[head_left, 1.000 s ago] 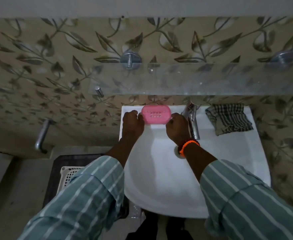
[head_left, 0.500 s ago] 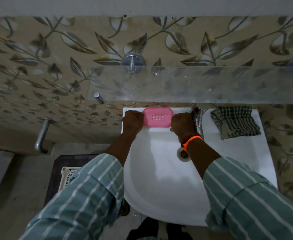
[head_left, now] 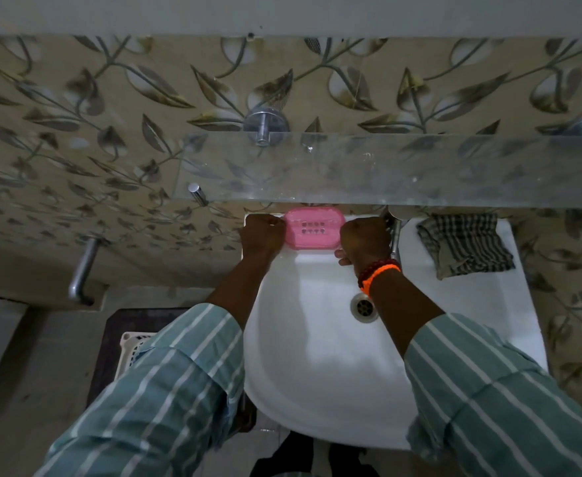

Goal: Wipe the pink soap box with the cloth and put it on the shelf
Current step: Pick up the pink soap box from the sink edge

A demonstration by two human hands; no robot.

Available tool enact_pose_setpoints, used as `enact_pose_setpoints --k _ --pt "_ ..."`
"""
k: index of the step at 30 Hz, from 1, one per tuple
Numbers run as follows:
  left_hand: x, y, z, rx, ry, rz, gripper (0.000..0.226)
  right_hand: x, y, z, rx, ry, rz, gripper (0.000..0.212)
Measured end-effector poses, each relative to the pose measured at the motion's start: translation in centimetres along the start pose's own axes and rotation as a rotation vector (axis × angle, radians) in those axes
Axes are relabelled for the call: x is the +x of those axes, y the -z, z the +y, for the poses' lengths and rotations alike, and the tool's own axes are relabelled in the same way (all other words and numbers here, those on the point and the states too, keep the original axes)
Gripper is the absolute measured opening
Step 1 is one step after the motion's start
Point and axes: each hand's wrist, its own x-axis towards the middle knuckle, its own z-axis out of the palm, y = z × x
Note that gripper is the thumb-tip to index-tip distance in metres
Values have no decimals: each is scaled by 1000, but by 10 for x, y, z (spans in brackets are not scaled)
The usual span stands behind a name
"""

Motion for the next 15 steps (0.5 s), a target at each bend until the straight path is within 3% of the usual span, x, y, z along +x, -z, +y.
enact_pose_setpoints --k 6,9,13,15 --pt "-18 12 8 54 -92 28 22 -7 2 -2 -124 111 38 17" --pt "-35 24 -4 -158 -67 -55 21 -35 7 7 -18 164 9 23" --pt "-79 34 -31 -526 22 -141 23 -91 24 32 317 6 -217 30" --pt "-105 28 -45 -672 97 -210 36 -116 38 50 378 -37 -287 27"
